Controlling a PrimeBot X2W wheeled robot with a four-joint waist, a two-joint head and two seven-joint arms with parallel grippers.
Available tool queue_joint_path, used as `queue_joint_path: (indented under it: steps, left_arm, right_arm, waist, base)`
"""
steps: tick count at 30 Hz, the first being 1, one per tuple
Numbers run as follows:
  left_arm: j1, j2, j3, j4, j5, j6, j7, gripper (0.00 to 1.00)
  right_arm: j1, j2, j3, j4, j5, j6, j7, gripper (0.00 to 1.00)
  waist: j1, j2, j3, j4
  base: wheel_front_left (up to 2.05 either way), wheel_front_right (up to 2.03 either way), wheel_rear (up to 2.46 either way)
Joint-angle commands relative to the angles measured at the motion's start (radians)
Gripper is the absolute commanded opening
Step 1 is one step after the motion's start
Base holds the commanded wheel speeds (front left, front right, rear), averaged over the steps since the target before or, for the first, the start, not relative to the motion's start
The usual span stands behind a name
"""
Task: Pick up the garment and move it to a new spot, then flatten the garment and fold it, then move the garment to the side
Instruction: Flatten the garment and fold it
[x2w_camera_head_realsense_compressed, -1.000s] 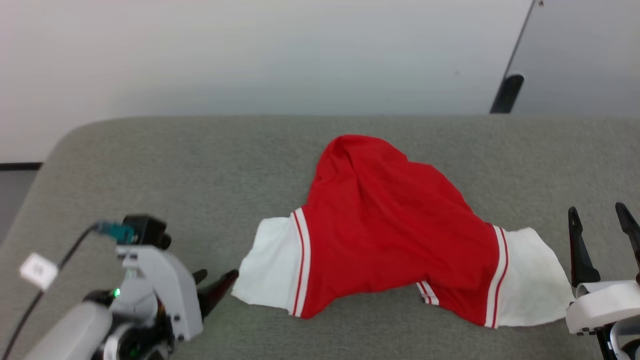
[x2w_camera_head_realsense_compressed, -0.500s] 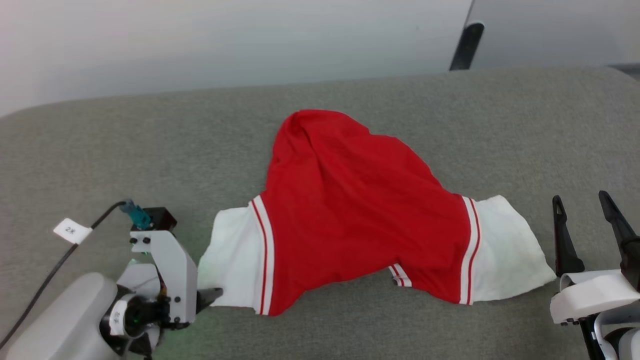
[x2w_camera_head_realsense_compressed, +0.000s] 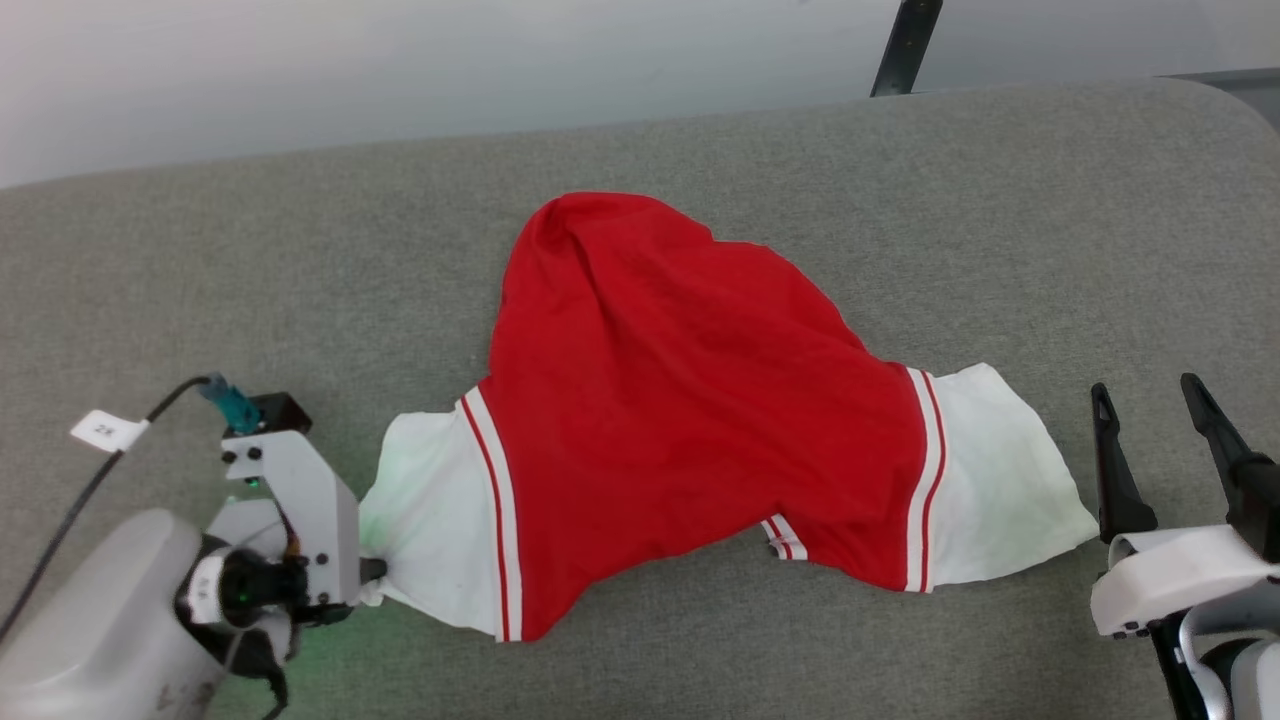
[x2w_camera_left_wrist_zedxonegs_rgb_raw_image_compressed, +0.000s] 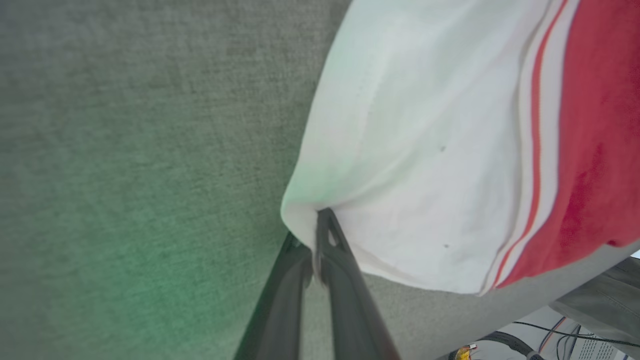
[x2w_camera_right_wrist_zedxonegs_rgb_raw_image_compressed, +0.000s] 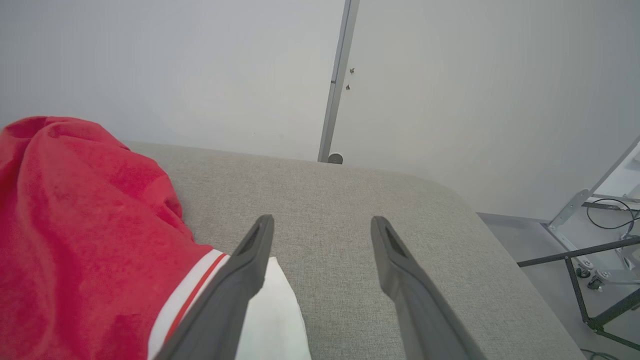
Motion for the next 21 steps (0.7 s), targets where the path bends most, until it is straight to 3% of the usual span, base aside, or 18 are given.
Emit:
queue_joint_path:
  steps: [1, 4, 7, 12, 13, 14, 15, 21]
  left_arm:
    - [0.031, -0.058, -0.029, 0.017, -0.008, -0.003, -0.001, 0.00]
    - [0.017, -0.056, -0.027, 0.017, -0.003, -0.002, -0.005, 0.00]
    - [-0.002, -0.050, -0.024, 0.018, 0.007, -0.005, -0.016, 0.00]
    - [-0.022, -0.056, -0.023, 0.018, 0.013, -0.008, -0.024, 0.00]
    - [-0.032, -0.063, -0.025, 0.016, 0.015, -0.008, -0.024, 0.00]
    - [-0.032, -0.063, -0.025, 0.016, 0.015, -0.008, -0.024, 0.00]
    - [-0.040, -0.070, -0.028, 0.012, 0.017, -0.007, -0.022, 0.00]
    - [-0.061, -0.088, -0.031, 0.004, 0.019, -0.010, -0.029, 0.00]
  right_arm:
    - [-0.021, -0.016, 0.009, -0.003, 0.020, -0.001, 0.033, 1.00]
    - [-0.029, -0.037, 0.027, -0.007, 0.043, -0.001, 0.079, 1.00]
    - [-0.045, -0.085, 0.071, -0.004, 0.104, -0.001, 0.205, 1.00]
    - [-0.080, -0.177, 0.128, -0.003, 0.263, -0.001, 0.521, 1.00]
    - [-0.093, -0.215, 0.137, -0.010, 0.313, -0.001, 0.640, 1.00]
    - [-0.093, -0.215, 0.137, -0.010, 0.313, -0.001, 0.640, 1.00]
    - [-0.107, -0.242, 0.132, -0.013, 0.350, -0.001, 0.727, 1.00]
    - [-0.118, -0.265, 0.124, 0.013, 0.397, -0.001, 0.881, 1.00]
  waist:
    - [-0.0001, 0.0000, 0.001, 0.004]
    - [-0.0001, 0.0000, 0.002, 0.010]
    - [-0.0001, 0.0000, 0.002, 0.018]
    - [-0.0001, 0.0000, 0.010, 0.034]
    - [-0.0001, 0.0000, 0.017, 0.042]
    - [-0.0001, 0.0000, 0.017, 0.042]
    - [-0.0001, 0.0000, 0.029, 0.050]
    - [-0.0001, 0.0000, 0.061, 0.069]
  base:
    - [0.00, 0.00, 0.00]
    - [0.00, 0.00, 0.00]
    - [0.00, 0.00, 0.00]
    - [0.00, 0.00, 0.00]
    - [0.00, 0.00, 0.00]
    - [0.00, 0.00, 0.00]
    - [0.00, 0.00, 0.00]
    - [0.00, 0.00, 0.00]
